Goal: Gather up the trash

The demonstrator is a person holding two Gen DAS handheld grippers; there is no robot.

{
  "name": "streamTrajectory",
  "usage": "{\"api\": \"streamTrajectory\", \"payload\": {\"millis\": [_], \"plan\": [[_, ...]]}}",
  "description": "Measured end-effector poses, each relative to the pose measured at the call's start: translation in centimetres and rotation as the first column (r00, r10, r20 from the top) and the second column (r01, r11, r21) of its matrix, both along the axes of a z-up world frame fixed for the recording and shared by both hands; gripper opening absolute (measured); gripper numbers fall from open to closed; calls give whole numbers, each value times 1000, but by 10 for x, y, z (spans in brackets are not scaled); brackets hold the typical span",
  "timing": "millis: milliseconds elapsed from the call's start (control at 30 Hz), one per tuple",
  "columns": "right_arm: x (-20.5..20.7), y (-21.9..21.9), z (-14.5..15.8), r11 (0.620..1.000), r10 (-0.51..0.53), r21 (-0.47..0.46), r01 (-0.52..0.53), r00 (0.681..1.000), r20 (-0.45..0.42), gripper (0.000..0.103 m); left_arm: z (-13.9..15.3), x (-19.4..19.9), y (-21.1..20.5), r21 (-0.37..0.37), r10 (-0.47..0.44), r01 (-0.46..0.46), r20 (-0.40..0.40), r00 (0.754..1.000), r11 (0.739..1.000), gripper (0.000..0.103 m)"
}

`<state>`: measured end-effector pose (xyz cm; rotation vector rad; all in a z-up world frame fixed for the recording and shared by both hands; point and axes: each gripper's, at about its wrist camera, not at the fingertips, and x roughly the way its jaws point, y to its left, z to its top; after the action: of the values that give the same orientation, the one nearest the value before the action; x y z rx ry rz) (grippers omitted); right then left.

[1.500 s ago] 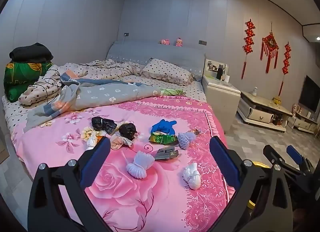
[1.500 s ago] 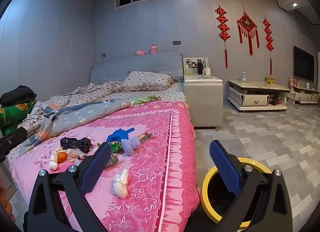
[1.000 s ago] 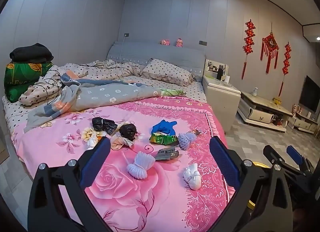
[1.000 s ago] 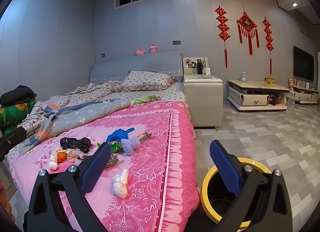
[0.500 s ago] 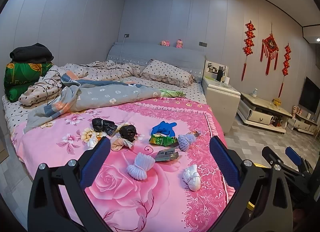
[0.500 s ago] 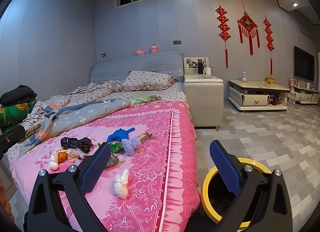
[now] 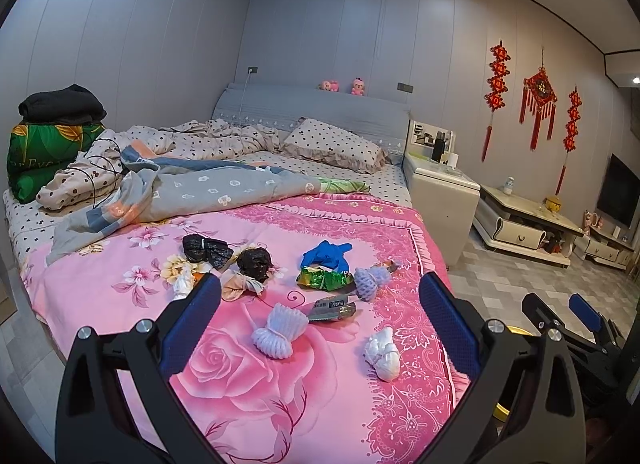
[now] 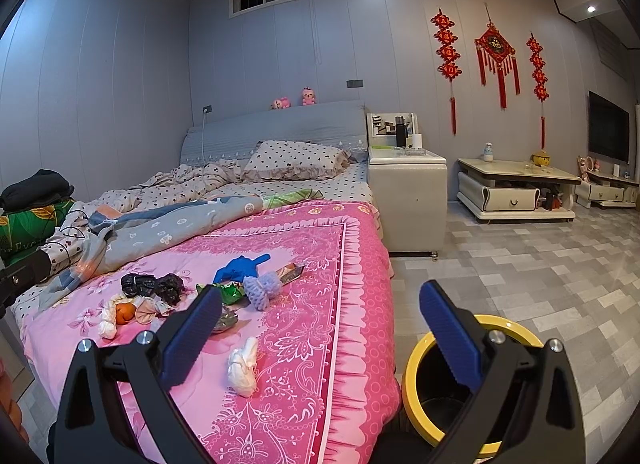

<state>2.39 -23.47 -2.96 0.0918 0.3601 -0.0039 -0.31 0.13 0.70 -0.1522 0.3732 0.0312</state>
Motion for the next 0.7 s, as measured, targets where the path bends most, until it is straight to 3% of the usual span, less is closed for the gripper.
{"api": "streamTrajectory", "payload": {"millis": [700], "plan": [[0, 0, 0, 1000, 0, 0, 0, 1000, -2, 95, 4, 3, 1, -3, 0, 0, -1, 1000, 1000, 95]]}}
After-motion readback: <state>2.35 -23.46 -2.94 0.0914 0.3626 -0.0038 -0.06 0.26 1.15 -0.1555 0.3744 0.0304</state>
